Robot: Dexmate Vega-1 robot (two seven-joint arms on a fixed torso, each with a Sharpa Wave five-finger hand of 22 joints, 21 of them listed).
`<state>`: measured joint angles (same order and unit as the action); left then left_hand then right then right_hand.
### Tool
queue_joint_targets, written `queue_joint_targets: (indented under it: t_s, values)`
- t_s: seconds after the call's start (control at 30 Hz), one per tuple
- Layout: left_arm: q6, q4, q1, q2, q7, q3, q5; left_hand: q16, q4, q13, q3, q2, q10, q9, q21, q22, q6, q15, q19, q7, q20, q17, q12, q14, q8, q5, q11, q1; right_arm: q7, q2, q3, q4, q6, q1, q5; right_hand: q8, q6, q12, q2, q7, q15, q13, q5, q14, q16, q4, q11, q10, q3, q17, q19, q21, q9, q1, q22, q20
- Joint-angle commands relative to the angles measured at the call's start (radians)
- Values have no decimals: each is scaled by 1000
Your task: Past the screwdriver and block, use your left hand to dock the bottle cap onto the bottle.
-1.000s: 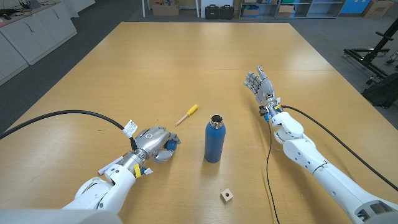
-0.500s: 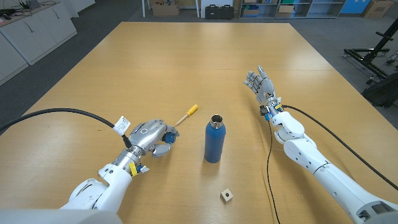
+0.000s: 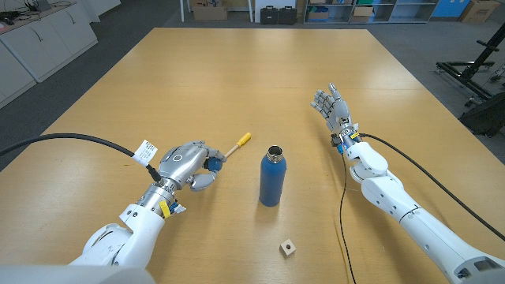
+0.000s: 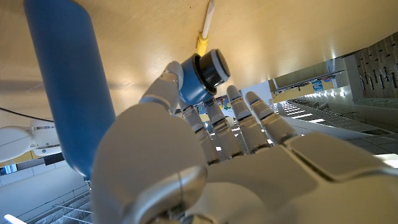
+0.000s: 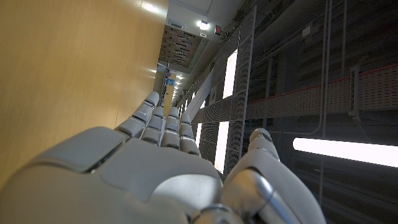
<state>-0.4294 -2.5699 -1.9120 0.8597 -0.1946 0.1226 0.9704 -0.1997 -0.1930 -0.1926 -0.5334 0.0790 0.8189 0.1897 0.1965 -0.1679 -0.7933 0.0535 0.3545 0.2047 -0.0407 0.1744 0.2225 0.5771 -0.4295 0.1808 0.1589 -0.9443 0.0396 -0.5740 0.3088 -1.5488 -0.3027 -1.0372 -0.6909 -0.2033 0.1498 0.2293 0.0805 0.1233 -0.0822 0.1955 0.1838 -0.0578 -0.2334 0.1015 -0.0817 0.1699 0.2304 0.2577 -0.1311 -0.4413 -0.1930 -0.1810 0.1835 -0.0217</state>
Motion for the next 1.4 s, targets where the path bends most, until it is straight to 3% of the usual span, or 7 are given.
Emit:
queue_joint_targets:
  t_s: [0.03,0.5,0.77,1.1,1.27,1.4]
  values:
    - [78,6,0,-47,-64,-32,-77,3,22,-7,-32,-25,79,1,-2,-2,-12,171,12,5,-76,5,6,12,-4,7,57,-8,-3,1,0,2,-4,-1,1,1,6,0,8,-1,-2,2,-4,-8,2,1,-3,6,2,4,-6,0,-3,1,4,-2]
    - [152,38,40,-112,-152,-37,-139,3,22,-8,-36,-26,91,2,-2,-2,-22,171,16,4,-79,5,5,19,-4,7,57,-9,9,-6,-8,-19,-4,-15,2,1,6,-1,9,-1,-2,2,-4,-6,3,1,-1,6,2,4,-7,2,-3,1,4,-1]
    - [218,67,88,-123,-164,-34,-206,5,21,-8,-38,-27,98,2,-3,-2,-28,172,16,4,-80,5,4,20,-4,7,57,-10,12,-9,-12,-24,-6,-22,3,1,6,-1,9,0,-4,2,-4,-7,3,2,-1,7,2,4,-7,2,-3,1,4,-1]
    - [314,105,185,-121,-141,-5,-312,5,22,-8,-40,-27,101,2,-3,-2,-33,172,17,4,-80,5,3,24,-4,7,56,-9,13,-9,-14,-28,-8,-28,1,1,7,0,9,-1,-3,2,-4,-8,2,1,-1,9,2,4,-8,4,-3,1,4,-1]
    - [367,122,205,-129,-146,-10,-386,6,21,-8,-41,-25,104,2,-3,-2,-35,172,18,4,-79,5,3,24,-4,7,57,-10,13,-11,-14,-30,-10,-29,4,0,8,0,9,-1,-3,2,-5,-9,2,1,0,9,2,5,-9,5,-3,1,4,-1]
    - [462,154,207,-132,-143,-38,-507,6,21,-8,-42,-25,106,2,-4,-2,-40,172,18,3,-79,5,2,26,-4,7,57,-9,16,-13,-17,-35,-8,-34,1,1,7,-1,9,-2,-3,2,-5,-9,2,1,-1,8,2,5,-9,5,-3,1,4,-1]
